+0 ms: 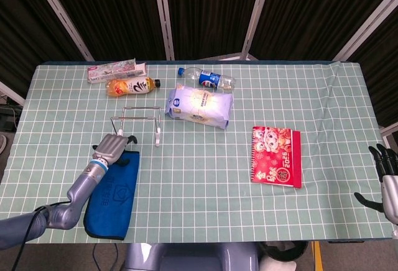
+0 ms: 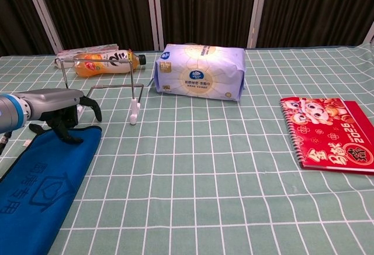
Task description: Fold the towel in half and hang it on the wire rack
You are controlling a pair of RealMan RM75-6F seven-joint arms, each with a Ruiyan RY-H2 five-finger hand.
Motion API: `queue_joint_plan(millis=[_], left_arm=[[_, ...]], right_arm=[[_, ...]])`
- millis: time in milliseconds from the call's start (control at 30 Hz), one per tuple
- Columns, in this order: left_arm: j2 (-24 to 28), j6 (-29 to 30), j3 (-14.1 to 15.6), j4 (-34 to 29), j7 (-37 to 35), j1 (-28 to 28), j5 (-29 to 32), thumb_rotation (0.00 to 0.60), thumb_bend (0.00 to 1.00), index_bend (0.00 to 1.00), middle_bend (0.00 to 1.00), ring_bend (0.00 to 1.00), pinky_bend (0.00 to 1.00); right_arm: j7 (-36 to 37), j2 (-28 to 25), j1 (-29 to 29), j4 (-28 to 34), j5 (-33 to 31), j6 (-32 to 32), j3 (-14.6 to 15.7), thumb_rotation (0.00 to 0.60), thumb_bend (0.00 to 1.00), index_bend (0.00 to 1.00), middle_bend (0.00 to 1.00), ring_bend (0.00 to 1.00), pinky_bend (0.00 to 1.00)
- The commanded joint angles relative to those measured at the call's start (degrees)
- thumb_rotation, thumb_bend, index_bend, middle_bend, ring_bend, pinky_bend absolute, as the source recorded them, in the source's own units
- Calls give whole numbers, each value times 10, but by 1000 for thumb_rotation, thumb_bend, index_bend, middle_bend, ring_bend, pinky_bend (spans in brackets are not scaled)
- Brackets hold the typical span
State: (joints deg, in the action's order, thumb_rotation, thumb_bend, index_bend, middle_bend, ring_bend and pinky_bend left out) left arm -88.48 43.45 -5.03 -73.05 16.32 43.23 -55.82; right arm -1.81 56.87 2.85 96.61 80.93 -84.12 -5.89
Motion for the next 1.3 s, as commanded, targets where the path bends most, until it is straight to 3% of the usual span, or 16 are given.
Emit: queue_joint_plan(millis=[33,467,1300], left_arm=[[-1,5,2,-1,-8,-3,-13,600,337,313,979,942,1000],[-3,11,7,-5,-14,-10,-33,600,358,369,980,942,1000],[-11,-6,-1,0,-3,1,-12,600,365,436,980,942,1000]], right_arm=[[1,0,0,0,0,-1,1,600,0,0,0,0,0],[2,-1,-1,2,4,-4,3,600,0,0,0,0,0],[2,-3,-1,4,5,-2,5,600,0,0,0,0,0]])
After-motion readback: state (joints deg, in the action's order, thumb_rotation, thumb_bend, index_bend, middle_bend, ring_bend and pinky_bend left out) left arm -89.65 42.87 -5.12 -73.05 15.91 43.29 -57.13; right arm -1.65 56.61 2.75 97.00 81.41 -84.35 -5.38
